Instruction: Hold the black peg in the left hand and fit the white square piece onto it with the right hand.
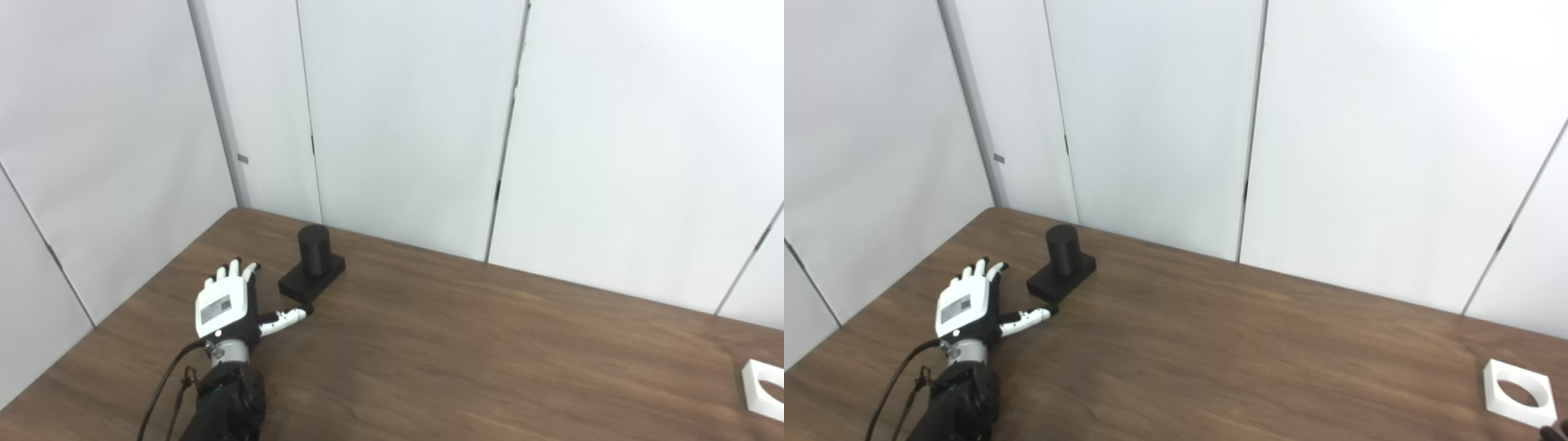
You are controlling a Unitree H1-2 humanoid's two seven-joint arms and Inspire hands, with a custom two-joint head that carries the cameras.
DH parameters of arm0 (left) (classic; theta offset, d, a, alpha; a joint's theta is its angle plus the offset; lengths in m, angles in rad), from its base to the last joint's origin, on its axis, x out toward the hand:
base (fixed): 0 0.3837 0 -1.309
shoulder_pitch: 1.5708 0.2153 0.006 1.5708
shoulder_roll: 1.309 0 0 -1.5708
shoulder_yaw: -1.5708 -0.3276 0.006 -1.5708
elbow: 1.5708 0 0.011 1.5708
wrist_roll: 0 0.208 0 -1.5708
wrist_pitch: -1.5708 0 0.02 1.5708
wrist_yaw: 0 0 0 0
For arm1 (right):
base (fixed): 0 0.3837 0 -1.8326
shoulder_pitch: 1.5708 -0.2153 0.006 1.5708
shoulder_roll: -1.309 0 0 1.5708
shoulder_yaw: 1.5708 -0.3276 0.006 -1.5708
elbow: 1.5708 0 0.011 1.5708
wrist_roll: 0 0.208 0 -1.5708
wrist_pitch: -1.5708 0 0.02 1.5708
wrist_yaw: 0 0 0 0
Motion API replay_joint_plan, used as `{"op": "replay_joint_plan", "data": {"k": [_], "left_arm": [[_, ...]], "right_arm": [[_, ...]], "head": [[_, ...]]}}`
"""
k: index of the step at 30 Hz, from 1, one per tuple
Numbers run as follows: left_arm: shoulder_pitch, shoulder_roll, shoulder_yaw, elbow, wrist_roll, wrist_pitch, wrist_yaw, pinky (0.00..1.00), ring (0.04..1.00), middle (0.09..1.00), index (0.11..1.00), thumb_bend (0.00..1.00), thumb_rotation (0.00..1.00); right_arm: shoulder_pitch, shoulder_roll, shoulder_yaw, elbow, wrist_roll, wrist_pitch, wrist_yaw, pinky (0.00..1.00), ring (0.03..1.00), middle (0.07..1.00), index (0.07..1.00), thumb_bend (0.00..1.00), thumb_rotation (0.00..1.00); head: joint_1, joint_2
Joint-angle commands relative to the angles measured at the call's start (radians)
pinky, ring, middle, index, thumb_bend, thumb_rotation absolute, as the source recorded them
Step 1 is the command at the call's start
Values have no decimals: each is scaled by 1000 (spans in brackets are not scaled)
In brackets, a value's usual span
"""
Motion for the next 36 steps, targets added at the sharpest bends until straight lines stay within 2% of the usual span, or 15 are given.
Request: {"op": "replay_joint_plan", "data": {"k": [1, 8, 16, 28, 31, 36], "left_arm": [[-61, 28, -5, 5, 26, 2, 41, 1000, 1000, 1000, 879, 1000, 680], [-100, 20, -27, 62, 27, 4, 39, 1000, 1000, 990, 863, 1000, 709], [-120, 16, -52, 96, 8, 2, 52, 1000, 991, 970, 852, 1000, 703], [-153, -2, -52, 148, 18, 5, 66, 1000, 972, 954, 821, 969, 692], [-159, -2, -56, 161, 19, 4, 70, 1000, 969, 952, 818, 963, 690], [-165, -3, -55, 172, 14, 4, 75, 1000, 969, 950, 819, 955, 680]], "right_arm": [[48, 39, 18, 48, 5, -1, -7, 918, 914, 898, 920, 808, 1000], [55, 39, 17, 43, 5, 1, -7, 861, 909, 894, 920, 845, 988], [61, 40, 19, 33, -7, -3, -10, 810, 897, 885, 908, 809, 989], [66, 35, 21, 26, 4, -3, 1, 905, 934, 911, 938, 825, 993], [69, 35, 22, 19, 13, 6, 5, 866, 925, 910, 937, 826, 978], [71, 36, 21, 14, 18, 20, 2, 889, 925, 907, 940, 836, 966]], "head": [[-1, 2], [-6, 9], [-12, 13], [-14, 16], [-14, 16], [-15, 19]]}}
